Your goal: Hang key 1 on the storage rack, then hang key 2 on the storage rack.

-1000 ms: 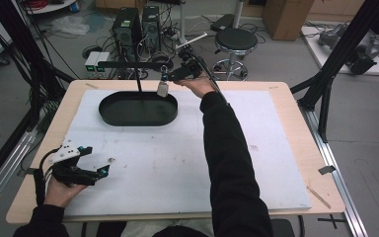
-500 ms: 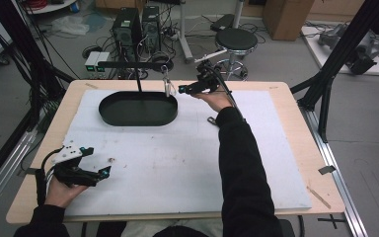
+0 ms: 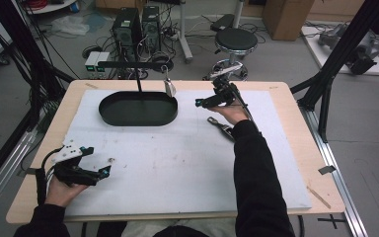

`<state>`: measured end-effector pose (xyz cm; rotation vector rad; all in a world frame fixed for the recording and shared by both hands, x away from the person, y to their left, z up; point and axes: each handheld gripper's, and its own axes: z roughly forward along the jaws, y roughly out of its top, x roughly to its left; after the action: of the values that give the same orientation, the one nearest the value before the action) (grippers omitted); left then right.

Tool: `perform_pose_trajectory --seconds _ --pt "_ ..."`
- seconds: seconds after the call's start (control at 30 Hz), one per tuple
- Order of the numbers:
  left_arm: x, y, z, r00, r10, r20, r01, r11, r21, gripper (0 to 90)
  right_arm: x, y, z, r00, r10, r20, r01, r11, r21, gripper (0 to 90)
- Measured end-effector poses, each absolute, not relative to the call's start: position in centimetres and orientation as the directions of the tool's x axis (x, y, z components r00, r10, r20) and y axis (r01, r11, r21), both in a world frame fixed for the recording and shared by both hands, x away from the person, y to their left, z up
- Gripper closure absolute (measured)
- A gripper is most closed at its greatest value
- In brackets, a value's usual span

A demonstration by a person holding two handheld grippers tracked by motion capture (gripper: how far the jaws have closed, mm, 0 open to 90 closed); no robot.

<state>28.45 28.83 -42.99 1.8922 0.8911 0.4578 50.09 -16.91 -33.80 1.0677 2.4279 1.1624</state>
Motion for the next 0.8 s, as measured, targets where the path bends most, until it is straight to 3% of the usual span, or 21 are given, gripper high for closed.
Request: perform_pose_trajectory --seconds 0.8 --pt "28.3 28.7 -42.9 0.664 0.746 -0.056 0.384 -0.276 0.881 1.7 48.5 -19.1 -37.6 -0.712 0.699 0.064 0.537 0.484 0.69 0.7"
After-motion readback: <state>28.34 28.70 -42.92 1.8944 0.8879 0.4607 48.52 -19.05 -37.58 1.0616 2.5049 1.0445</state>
